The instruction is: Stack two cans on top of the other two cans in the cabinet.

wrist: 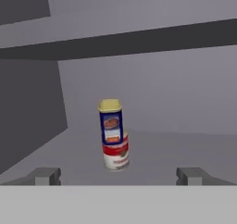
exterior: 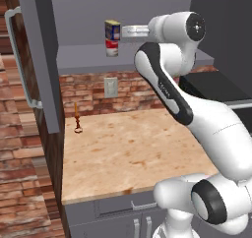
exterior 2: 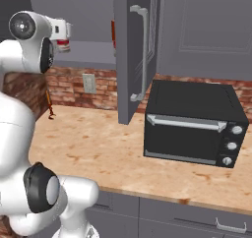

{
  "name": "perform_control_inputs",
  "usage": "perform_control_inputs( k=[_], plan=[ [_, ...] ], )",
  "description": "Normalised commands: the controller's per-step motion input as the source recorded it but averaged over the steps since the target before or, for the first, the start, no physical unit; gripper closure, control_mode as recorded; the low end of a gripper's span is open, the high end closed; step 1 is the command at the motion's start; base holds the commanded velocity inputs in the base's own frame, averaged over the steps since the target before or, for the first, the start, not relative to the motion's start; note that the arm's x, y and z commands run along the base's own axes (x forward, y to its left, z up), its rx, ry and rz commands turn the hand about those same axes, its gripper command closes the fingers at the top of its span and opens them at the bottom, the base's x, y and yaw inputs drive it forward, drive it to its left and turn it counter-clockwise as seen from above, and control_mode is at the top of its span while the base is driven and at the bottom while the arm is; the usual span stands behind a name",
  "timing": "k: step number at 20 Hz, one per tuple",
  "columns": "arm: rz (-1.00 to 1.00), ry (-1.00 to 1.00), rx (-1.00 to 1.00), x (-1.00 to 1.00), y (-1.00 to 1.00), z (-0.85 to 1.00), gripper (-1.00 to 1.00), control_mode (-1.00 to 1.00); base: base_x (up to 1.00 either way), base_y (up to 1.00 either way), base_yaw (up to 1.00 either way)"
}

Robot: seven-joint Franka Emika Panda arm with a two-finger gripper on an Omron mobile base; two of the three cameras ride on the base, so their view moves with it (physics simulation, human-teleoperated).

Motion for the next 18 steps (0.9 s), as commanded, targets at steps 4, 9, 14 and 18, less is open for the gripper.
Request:
perform_control_inputs(
  k=[4,9,14,18],
  plan=[
    [-0.02,0.02,0.0,-0.98,-0.22,0.06,-1.0,-1.0,0.0,0.0,0.0],
    [-0.01,0.01,-0.03,-1.0,-0.22,0.0,-1.0,-1.0,0.0,0.0,0.0],
    [-0.01,0.01,-0.02,-1.0,-0.27,0.0,-1.0,-1.0,0.0,0.0,0.0],
    [-0.01,0.05,0.0,-1.0,-0.25,0.0,-1.0,-1.0,0.0,0.0,0.0]
  ],
)
